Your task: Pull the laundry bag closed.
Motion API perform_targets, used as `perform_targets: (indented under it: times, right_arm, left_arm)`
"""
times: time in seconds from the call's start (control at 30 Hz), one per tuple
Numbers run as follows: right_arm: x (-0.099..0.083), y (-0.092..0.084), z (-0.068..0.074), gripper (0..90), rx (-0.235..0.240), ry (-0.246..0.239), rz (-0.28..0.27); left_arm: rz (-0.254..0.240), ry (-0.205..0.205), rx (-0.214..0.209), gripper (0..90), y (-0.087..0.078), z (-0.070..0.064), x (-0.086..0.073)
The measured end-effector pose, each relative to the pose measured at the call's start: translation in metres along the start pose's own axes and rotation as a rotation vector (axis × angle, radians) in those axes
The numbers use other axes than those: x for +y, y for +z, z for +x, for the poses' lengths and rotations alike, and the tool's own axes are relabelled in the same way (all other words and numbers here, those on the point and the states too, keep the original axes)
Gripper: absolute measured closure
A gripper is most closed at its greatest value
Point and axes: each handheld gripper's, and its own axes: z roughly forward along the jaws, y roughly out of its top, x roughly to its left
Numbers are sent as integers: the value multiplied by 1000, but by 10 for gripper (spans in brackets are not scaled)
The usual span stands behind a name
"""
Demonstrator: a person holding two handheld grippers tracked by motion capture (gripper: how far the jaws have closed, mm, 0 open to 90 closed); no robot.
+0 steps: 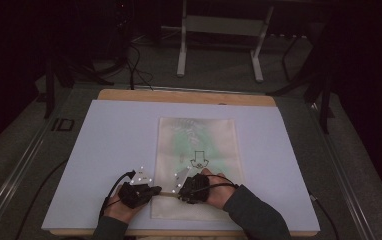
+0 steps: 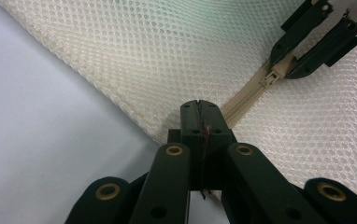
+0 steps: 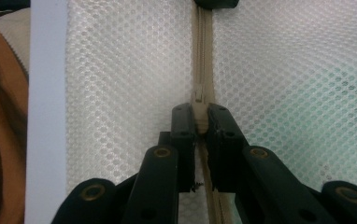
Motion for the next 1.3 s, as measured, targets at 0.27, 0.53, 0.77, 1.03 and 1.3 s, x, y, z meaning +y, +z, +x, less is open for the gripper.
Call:
perform_targets:
  times: [0.27, 0.53, 0.77, 1.03, 1.3]
  right_arm:
    - [-7, -5, -1, 823, 5, 15, 0]
    - [-15, -9, -1, 823, 11, 20, 14]
    - [-24, -12, -2, 823, 16, 38, 8]
    - [-28, -17, -2, 824, 13, 36, 6]
    - [-30, -19, -3, 824, 16, 38, 7]
  left_arm:
    - [2, 2, 0, 894, 0, 0, 0]
    - [2, 2, 1, 894, 0, 0, 0]
    - [2, 1, 1, 894, 0, 0, 0]
    - [3, 1, 1, 894, 0, 0, 0]
    - [2, -1, 0, 894, 0, 0, 0]
